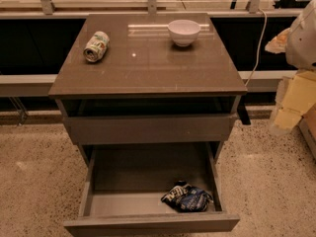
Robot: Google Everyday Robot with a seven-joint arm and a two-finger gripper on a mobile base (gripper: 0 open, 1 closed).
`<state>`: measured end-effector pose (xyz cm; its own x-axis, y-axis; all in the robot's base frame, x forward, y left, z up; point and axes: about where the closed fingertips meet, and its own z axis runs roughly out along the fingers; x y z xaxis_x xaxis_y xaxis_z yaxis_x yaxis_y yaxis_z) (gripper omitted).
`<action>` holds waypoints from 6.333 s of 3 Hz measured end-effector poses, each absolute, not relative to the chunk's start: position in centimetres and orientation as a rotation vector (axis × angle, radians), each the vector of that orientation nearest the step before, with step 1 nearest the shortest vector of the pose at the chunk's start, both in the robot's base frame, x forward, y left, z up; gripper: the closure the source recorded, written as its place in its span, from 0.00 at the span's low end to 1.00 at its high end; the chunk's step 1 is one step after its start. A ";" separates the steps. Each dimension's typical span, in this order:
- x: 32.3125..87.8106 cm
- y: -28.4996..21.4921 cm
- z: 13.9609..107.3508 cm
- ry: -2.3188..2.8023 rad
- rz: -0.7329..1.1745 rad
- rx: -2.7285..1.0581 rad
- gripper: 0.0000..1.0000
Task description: Pick blue chip bag from middle drawer and place on counter
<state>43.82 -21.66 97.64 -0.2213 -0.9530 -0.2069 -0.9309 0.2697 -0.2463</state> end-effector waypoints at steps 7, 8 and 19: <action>49.2 -17.8 68.4 2.119 0.139 -1.936 0.00; 49.9 -18.2 62.8 2.153 0.118 -2.011 0.18; 47.3 -19.4 40.6 2.264 0.397 -2.055 0.54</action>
Offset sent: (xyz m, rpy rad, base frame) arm 0.0482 0.0449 -0.1528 -0.0015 0.1457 0.2392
